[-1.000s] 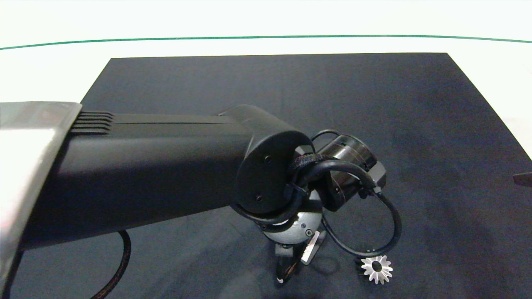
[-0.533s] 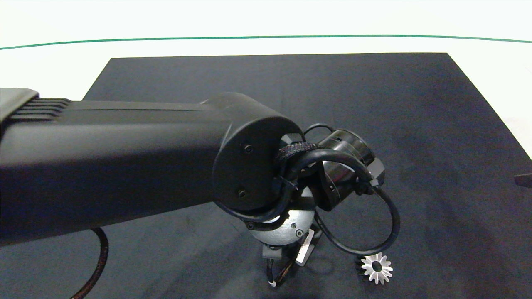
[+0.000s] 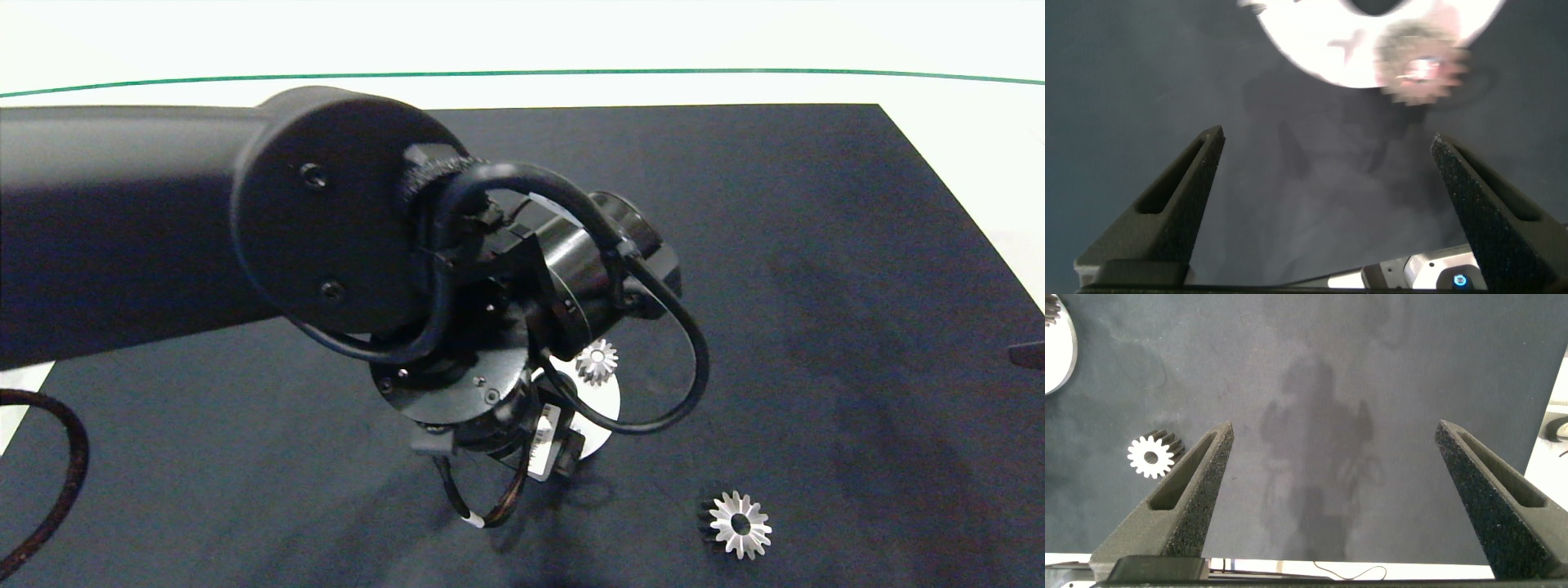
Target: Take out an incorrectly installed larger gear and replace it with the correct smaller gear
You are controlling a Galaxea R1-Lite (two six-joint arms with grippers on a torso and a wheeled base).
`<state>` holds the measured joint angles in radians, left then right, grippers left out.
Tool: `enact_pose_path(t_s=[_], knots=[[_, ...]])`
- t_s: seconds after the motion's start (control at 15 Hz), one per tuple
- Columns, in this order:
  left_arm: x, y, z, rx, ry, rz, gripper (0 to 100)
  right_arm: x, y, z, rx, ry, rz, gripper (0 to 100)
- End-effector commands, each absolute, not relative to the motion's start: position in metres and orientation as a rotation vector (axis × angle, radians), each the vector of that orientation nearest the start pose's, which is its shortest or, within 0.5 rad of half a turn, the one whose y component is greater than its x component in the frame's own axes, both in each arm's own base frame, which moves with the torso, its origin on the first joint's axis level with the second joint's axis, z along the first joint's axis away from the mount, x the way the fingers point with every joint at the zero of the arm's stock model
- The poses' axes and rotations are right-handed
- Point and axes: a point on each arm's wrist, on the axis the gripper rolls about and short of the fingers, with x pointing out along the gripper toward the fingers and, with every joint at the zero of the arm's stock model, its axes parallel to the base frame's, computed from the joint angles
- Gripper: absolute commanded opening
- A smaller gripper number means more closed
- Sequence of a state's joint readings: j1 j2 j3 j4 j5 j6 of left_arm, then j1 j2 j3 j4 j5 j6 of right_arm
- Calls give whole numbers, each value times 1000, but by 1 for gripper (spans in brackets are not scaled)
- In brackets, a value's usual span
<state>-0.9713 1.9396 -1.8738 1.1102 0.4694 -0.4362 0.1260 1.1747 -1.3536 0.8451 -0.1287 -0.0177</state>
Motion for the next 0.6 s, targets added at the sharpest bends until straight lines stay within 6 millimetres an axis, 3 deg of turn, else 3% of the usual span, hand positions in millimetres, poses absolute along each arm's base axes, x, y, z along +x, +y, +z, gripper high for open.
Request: enact_pose_path(t_s=[0.07,0.2,0.4,0.6], knots=[[202,-217,281,282,922,-136,100,124,12,319,-101,667,-2,100],[205,-191,295,224,900,-83,100,124,12,318,-101,667,-2,100],[174,-138,332,108,843,-17,100,124,12,318,-106,667,-2,100],[156,-111,345,-25,830,69,100,120,12,314,-109,674,-1,100]])
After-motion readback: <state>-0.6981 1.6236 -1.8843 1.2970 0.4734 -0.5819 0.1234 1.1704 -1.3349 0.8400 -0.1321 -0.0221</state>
